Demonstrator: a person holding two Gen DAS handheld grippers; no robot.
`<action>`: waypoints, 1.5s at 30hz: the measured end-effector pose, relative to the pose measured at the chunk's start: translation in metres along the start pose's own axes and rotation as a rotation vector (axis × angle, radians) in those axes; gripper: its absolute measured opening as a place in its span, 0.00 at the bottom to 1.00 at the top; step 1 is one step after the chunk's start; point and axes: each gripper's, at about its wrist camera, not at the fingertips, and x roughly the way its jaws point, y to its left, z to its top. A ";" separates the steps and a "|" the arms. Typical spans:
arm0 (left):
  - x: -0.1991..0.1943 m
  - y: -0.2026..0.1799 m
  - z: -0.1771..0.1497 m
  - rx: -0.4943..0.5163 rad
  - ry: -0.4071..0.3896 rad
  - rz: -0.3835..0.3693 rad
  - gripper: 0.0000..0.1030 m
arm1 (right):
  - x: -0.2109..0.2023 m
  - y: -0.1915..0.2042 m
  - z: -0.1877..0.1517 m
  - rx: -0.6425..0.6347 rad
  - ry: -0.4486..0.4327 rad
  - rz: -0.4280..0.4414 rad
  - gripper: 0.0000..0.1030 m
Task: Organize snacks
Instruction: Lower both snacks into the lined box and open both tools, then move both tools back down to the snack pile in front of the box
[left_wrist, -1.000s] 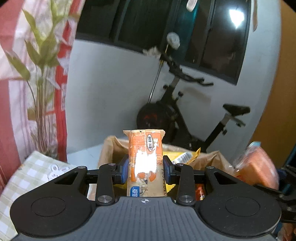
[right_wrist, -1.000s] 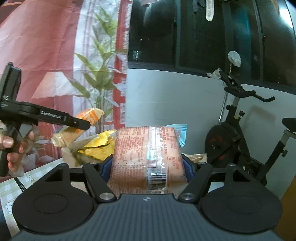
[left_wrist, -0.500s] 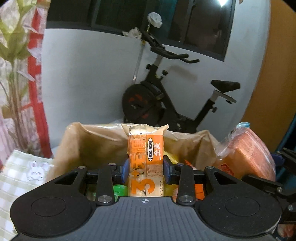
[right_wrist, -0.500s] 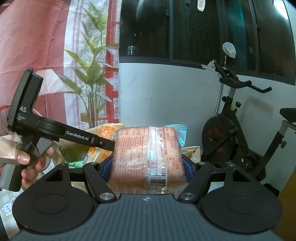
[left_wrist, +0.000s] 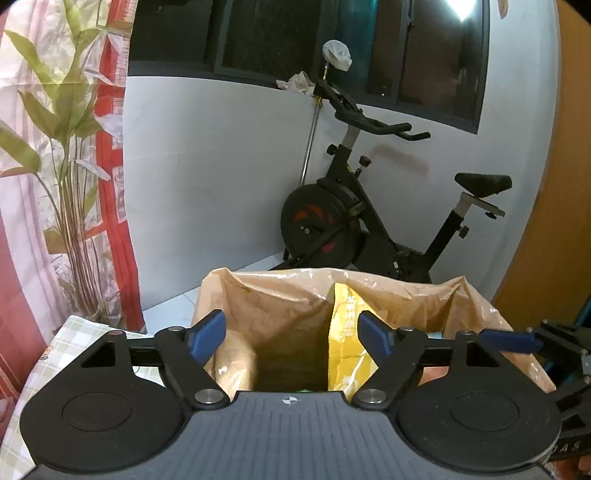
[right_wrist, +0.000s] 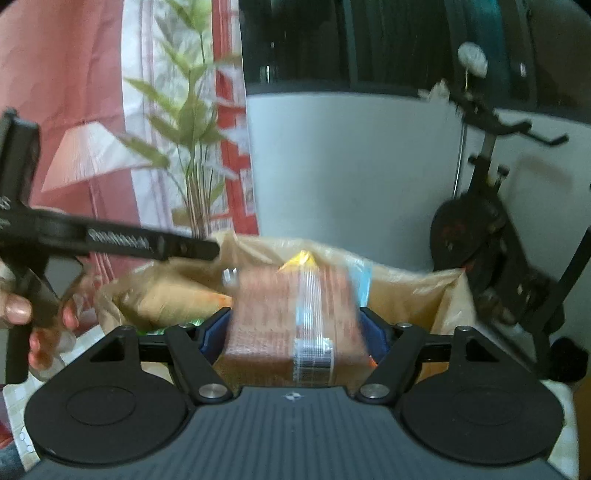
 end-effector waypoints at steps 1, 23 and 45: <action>-0.002 -0.001 -0.001 0.006 0.000 0.004 0.79 | 0.000 0.001 0.000 0.001 0.006 -0.004 0.81; -0.065 0.007 -0.037 0.005 -0.023 -0.012 0.79 | -0.046 0.013 -0.021 -0.061 0.027 -0.039 0.85; -0.117 0.019 -0.108 0.009 -0.016 0.033 0.79 | -0.086 0.049 -0.071 -0.033 -0.028 -0.069 0.85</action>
